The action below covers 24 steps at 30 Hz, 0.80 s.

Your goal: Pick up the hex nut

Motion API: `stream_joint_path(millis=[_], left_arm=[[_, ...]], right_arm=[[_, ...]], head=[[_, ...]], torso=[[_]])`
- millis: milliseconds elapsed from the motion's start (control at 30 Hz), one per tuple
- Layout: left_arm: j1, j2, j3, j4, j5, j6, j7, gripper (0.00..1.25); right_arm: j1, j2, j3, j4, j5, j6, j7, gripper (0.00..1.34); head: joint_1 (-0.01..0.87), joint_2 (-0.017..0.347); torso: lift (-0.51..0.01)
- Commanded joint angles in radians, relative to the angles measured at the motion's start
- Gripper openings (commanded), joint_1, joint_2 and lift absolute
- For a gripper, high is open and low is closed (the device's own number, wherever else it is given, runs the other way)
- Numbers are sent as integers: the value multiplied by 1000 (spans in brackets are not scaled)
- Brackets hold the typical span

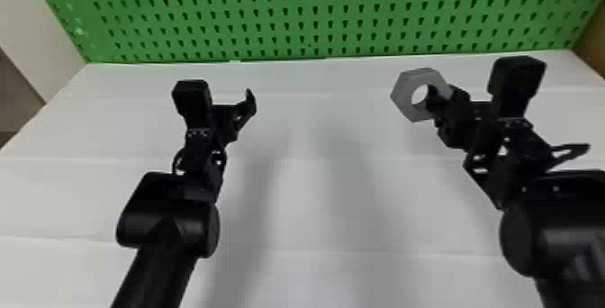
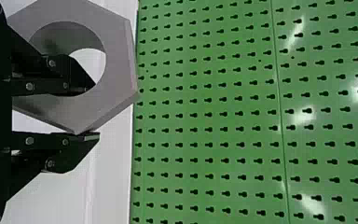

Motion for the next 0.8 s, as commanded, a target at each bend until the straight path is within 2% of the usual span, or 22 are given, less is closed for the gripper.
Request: stream_joint_path(millis=[0, 267, 767], left_arm=[[-1, -1, 0, 0, 0, 0, 0, 1160], [-1, -1, 0, 0, 2, 0, 2, 1160], [5, -1, -2, 0, 11, 0, 5, 1160]], right_arm=[[23, 4, -25, 13, 20, -78, 0, 393], [56, 10, -51, 33, 31, -176, -1, 393], [102, 18, -77, 56, 37, -277, -1, 393]], head=[[785, 160], [785, 160], [785, 160]], torso=[[-76], [-76], [-76]])
